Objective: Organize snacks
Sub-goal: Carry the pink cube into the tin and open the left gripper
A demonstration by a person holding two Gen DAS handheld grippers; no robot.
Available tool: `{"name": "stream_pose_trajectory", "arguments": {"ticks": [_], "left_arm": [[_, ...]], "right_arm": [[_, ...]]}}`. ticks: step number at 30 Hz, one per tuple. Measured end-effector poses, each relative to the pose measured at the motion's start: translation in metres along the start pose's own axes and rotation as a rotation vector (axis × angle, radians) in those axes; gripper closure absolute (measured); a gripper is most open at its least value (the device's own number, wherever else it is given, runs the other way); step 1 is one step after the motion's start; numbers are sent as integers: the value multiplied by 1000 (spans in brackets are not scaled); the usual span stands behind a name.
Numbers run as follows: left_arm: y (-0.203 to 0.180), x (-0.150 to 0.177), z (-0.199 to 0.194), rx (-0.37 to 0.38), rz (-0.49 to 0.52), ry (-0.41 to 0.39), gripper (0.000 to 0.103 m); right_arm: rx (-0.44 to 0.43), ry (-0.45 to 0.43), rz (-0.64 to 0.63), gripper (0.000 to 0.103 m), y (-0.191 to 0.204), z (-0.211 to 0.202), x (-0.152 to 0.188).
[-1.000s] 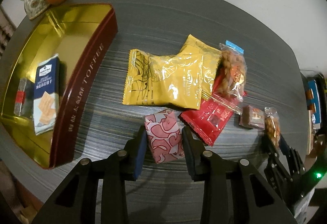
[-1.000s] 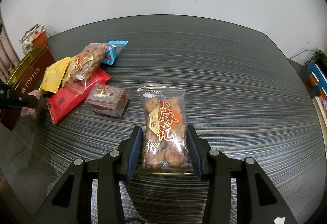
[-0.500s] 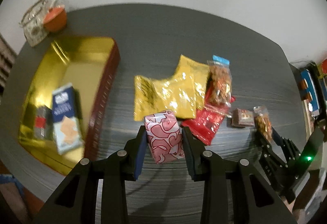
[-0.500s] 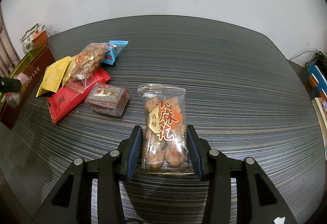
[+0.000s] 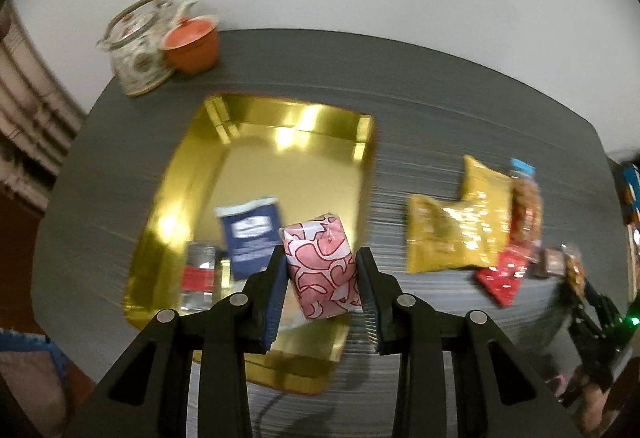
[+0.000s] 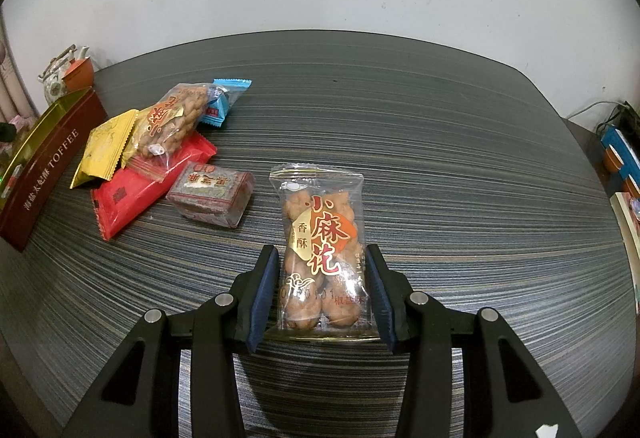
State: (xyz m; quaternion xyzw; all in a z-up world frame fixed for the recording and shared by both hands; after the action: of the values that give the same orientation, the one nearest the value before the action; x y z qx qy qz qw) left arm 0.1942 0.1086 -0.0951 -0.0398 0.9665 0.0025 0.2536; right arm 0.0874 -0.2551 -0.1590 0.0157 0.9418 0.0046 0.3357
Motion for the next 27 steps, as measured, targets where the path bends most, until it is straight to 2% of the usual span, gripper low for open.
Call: {"name": "stream_pose_trajectory", "arguments": {"ticks": [8,17,21,27], "left_arm": [[49,9,19,-46,-25,33,68],[53,24,40,-47,15,69,68],[51,27,40,-69,68,54,68],[51,30,37,-73,95,39,68]], "right_arm": [[2,1,-1,61,-1,1,0],[9,5,-2,61,-1,5,-1],[13,8,-3,61,0,6,-1],[16,14,-1,62,-1,9,-4]]}}
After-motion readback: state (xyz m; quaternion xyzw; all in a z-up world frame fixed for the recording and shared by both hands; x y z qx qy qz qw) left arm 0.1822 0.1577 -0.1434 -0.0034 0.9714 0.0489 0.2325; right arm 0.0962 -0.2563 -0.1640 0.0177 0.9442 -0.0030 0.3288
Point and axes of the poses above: each gripper's, at about its wrist camera, not at the fingertips, and z roughly the way its jaws point, y to its left, x to its underside, the point moved 10 cm from there along z, roughly the way its jaws point, and after that the axes turned 6 degrees about -y, right-handed, at the moved point
